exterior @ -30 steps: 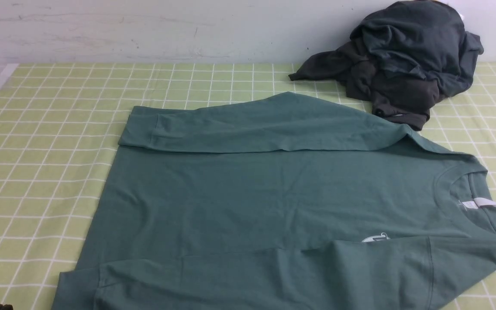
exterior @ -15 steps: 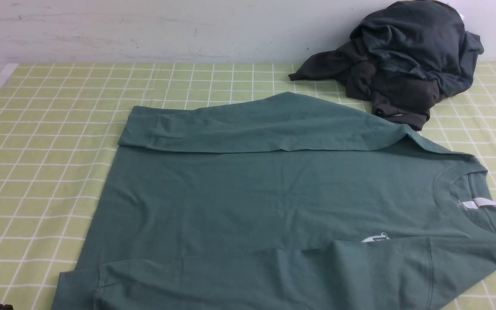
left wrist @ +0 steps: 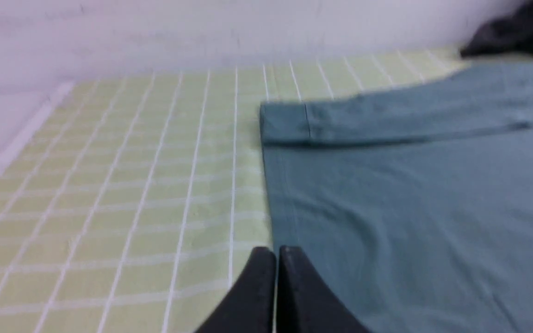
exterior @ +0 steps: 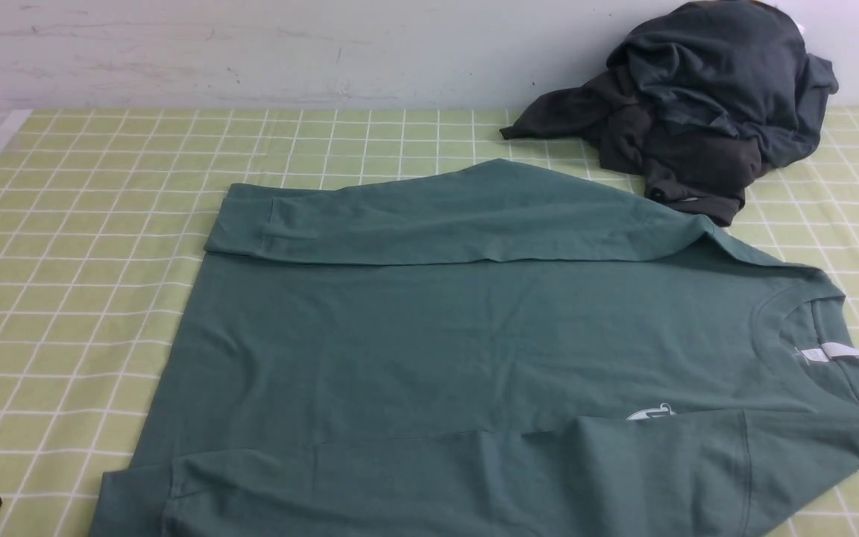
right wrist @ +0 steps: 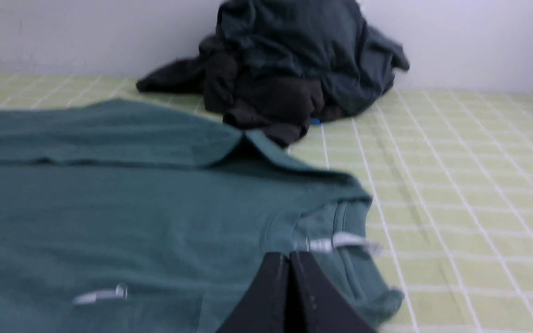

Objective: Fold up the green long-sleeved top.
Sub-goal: Use the left arm to clamp the cuff closest to it

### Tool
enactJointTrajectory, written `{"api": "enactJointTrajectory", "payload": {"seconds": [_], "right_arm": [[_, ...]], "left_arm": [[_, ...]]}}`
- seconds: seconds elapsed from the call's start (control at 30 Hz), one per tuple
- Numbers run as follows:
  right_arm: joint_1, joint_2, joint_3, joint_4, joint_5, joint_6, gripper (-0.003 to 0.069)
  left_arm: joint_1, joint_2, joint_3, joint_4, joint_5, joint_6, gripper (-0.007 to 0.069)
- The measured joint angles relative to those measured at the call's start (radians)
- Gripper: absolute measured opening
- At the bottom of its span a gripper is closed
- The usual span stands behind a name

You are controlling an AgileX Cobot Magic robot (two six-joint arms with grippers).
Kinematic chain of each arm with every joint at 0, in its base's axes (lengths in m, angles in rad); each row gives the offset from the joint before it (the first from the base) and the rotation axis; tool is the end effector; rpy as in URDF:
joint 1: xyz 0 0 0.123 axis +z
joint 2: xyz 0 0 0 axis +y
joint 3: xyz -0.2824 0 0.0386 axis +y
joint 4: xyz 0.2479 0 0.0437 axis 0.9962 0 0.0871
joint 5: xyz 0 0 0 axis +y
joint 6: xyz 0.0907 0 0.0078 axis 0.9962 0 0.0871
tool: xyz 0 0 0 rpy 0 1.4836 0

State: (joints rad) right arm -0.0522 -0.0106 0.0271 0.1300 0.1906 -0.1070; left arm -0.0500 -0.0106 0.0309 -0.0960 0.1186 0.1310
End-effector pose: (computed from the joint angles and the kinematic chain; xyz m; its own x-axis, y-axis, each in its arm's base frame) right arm 0.0562 -0.0007 0.1873 -0.1173 0.0268 -0.9927 0.0302 0.9993 0.0234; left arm 0.0567 -0.0039 0.1925 -0.0489 0.0382 -0.9981 0.0631 0.9974 0.0350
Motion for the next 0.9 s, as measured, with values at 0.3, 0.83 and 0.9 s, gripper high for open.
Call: {"api": "enactJointTrajectory", "payload": {"seconds": [0.3,0.83,0.9], "right_arm": [[0.0,0.0,0.0,0.0,-0.634,0.069,-0.0014],[0.0,0.111,-0.449,-0.171,-0.415,0.238,-0.001],[0.0,0.199,-0.575,-0.199,-0.275,0.221,-0.0011]], "left_arm": [[0.0,0.0,0.0,-0.001,-0.551,-0.003,-0.0003],[0.0,0.234,-0.658,0.096,-0.151,-0.18,-0.0003],[0.0,0.353,-0.753,0.109,-0.044,-0.177,-0.0003]]}}
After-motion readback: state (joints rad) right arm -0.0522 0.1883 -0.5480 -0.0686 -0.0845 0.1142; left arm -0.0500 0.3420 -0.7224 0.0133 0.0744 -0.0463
